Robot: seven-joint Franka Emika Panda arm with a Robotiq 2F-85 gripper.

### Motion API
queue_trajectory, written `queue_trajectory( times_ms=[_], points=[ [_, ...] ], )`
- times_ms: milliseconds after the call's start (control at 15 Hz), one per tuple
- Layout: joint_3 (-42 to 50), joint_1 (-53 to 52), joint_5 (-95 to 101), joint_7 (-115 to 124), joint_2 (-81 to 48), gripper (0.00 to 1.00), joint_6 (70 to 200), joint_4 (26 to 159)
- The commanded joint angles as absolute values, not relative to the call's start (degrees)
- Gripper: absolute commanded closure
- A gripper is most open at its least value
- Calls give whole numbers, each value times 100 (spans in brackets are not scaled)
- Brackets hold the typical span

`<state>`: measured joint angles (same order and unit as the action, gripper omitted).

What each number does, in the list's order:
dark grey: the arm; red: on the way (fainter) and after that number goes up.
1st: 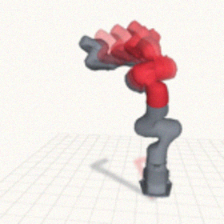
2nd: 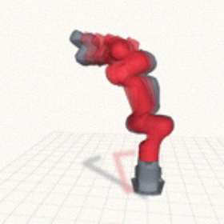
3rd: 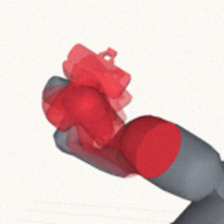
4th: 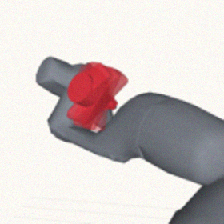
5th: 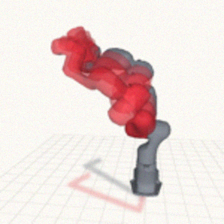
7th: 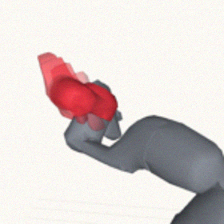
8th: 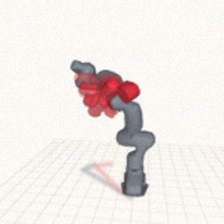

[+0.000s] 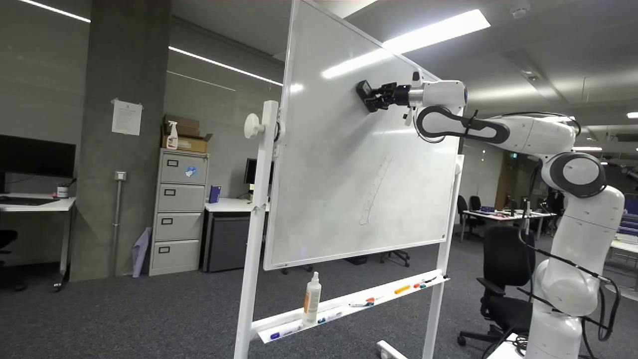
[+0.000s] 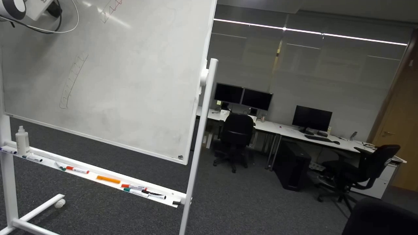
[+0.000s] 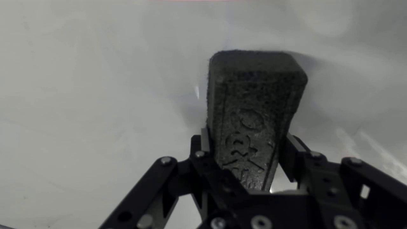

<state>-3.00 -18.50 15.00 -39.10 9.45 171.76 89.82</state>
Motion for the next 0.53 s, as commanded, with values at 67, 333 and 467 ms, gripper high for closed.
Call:
queue_trajectory(
  times_ms=[67, 333, 467],
  points=[
    [235, -1867, 799, -4276, 1089, 70, 17246, 9175],
    [649, -1843, 508, -4293, 1368, 70, 17247, 9315],
    [907, -1832, 456, -4254, 1456, 70, 17274, 9351]
  ],
)
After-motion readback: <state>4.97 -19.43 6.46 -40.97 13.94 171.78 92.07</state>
